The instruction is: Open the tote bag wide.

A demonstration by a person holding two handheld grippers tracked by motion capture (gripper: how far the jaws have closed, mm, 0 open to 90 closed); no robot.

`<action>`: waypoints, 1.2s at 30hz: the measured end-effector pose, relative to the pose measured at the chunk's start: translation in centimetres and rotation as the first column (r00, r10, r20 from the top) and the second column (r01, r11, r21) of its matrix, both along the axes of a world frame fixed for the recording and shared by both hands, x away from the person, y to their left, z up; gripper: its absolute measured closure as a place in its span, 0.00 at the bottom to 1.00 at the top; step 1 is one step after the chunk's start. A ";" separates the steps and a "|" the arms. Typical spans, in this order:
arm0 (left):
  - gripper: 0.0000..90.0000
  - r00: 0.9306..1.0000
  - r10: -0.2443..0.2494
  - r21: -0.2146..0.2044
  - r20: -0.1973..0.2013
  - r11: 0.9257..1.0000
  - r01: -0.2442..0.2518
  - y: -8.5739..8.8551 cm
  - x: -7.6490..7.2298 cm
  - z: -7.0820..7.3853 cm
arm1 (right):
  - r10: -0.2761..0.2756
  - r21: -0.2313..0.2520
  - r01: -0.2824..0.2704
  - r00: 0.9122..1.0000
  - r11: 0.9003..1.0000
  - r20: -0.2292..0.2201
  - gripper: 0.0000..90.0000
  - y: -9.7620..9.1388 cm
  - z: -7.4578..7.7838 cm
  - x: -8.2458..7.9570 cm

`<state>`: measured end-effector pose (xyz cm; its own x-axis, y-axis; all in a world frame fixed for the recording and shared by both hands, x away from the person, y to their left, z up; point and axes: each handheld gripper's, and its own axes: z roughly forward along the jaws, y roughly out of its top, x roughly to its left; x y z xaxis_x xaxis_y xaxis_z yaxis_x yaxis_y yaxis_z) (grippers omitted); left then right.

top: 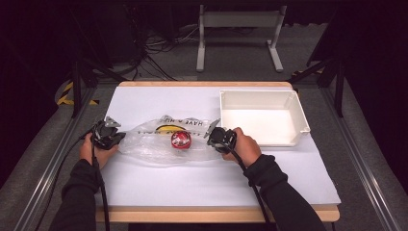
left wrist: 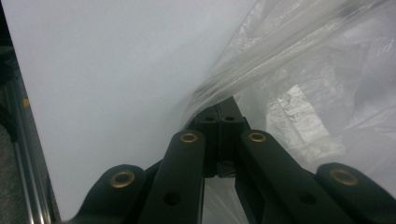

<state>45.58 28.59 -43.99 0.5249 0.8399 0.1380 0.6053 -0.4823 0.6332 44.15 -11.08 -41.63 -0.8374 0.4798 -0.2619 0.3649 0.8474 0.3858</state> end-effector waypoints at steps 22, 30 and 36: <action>0.58 0.960 -0.212 -0.113 0.186 0.965 0.235 -3.0 -3.7 4.6 | 0.038 0.100 -0.047 0.995 0.994 0.095 0.75 1.8 3.3 -0.7; 0.67 0.926 -0.352 -0.113 0.134 0.923 0.368 -4.8 -5.9 4.6 | 0.116 0.009 -0.116 0.993 0.993 0.032 0.78 4.1 3.8 1.4; 0.62 0.915 -0.404 -0.030 0.010 0.914 0.404 -6.1 -6.9 2.3 | 0.144 -0.064 -0.149 0.987 0.987 -0.077 0.56 5.3 2.4 2.8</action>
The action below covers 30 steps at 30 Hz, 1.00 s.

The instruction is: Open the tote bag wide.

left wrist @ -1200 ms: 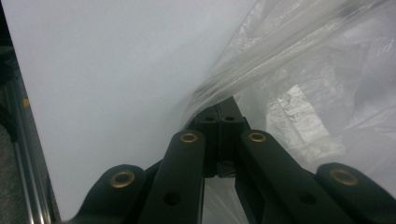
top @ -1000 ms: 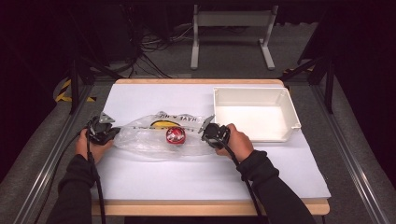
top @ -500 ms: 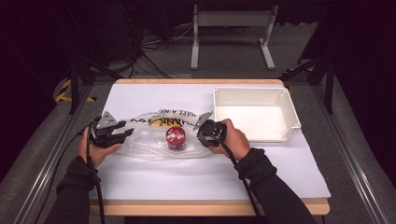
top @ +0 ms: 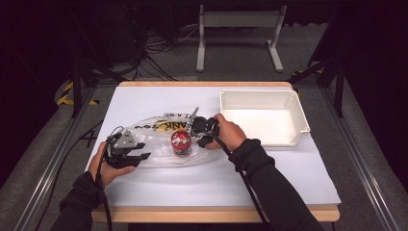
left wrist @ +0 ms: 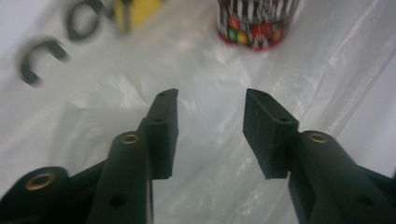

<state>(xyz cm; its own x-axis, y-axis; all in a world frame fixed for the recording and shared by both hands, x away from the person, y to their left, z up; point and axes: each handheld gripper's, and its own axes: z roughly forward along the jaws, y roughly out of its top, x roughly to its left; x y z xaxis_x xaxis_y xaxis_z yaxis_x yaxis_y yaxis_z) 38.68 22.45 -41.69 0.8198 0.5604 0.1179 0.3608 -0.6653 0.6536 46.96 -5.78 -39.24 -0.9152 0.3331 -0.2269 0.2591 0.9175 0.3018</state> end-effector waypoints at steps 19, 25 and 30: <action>0.26 0.987 0.142 0.072 -0.075 0.988 -0.137 3.7 1.3 -2.3 | -0.079 -0.160 0.095 0.992 0.983 0.104 0.19 0.3 -1.1 0.6; 0.24 0.983 0.164 0.058 -0.083 0.986 -0.159 4.6 1.7 -2.5 | -0.101 -0.141 0.117 0.988 0.983 0.114 0.17 -0.7 -1.0 0.9; 0.18 0.991 0.132 0.022 -0.037 0.991 -0.132 3.8 1.5 -1.9 | -0.081 -0.122 0.096 0.990 0.988 0.118 0.09 -0.4 -1.1 0.5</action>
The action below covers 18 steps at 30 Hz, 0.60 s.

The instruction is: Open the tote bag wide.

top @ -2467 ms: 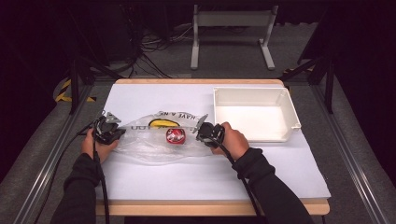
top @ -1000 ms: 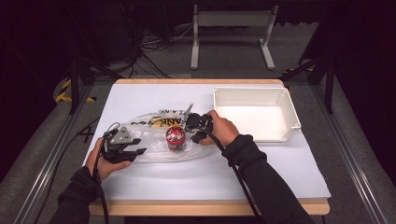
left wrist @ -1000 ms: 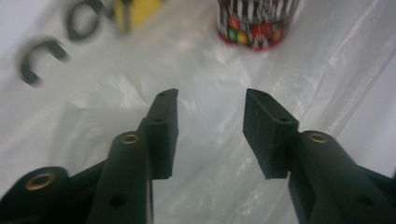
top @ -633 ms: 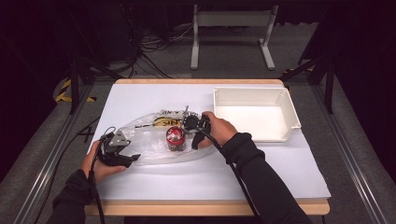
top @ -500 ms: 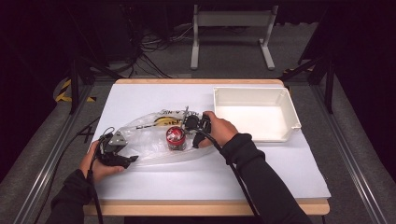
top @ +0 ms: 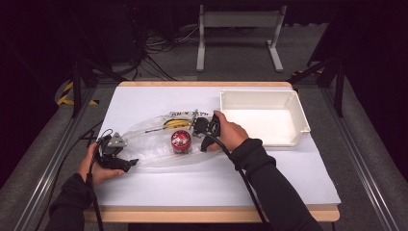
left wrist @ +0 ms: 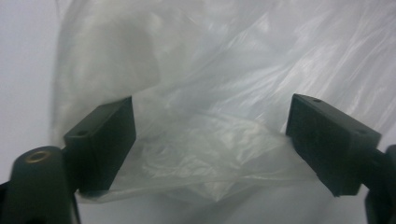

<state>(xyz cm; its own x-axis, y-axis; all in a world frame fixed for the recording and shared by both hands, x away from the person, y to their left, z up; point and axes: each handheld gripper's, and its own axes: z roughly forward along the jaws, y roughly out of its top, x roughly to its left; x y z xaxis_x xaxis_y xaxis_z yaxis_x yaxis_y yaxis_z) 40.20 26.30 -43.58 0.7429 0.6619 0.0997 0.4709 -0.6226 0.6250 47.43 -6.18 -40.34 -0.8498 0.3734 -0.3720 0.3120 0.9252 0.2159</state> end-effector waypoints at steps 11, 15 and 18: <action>0.07 0.987 -0.042 -0.165 0.157 0.984 0.068 -1.9 -1.4 3.7 | 0.126 0.268 -0.121 0.992 0.956 -0.004 0.06 0.1 2.6 -1.8; 0.07 0.983 -0.047 -0.196 0.177 0.977 0.082 -2.0 -1.7 4.2 | 0.131 0.364 -0.128 0.991 0.923 0.016 0.07 -0.6 3.5 -2.1; 0.08 0.978 -0.048 -0.218 0.204 0.971 0.093 -2.3 -2.8 4.7 | 0.121 0.428 -0.118 0.992 0.896 0.021 0.11 -1.2 4.0 -2.3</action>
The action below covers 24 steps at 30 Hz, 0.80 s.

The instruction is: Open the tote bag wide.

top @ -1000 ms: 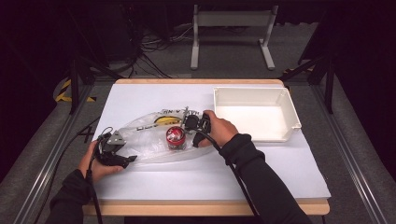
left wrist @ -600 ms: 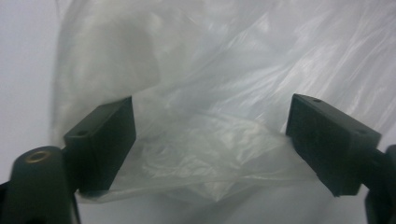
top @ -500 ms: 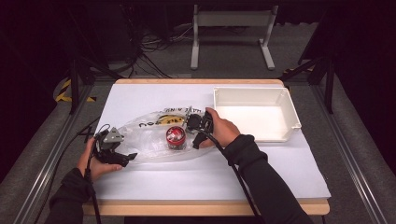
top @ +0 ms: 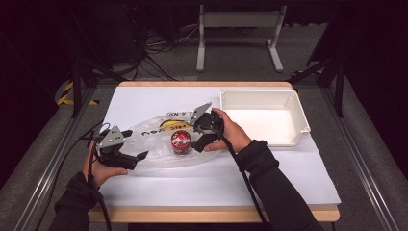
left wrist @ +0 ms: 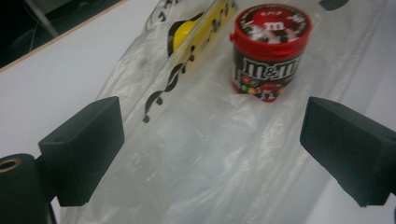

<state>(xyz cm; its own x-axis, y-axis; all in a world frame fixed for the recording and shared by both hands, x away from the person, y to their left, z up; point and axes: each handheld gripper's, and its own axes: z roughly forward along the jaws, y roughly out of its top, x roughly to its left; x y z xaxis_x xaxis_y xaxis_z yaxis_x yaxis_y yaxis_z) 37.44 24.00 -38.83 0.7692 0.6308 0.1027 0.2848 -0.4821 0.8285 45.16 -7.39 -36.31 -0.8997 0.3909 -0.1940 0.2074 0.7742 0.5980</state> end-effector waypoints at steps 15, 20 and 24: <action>0.10 0.996 -0.066 -0.078 0.058 0.995 0.070 -2.4 -7.5 -3.4 | 0.043 0.095 -0.038 0.997 0.995 -0.056 0.18 0.4 -0.8 -1.2; 0.10 0.998 -0.069 -0.065 0.013 0.995 0.070 -2.5 -7.8 -5.5 | 0.041 0.061 -0.037 0.997 0.997 -0.066 0.18 1.2 -1.3 -0.9; 0.11 0.999 -0.037 -0.106 0.021 0.994 0.039 -1.8 -7.1 -6.0 | 0.043 0.059 -0.039 0.997 0.998 -0.071 0.19 1.6 -1.5 -0.9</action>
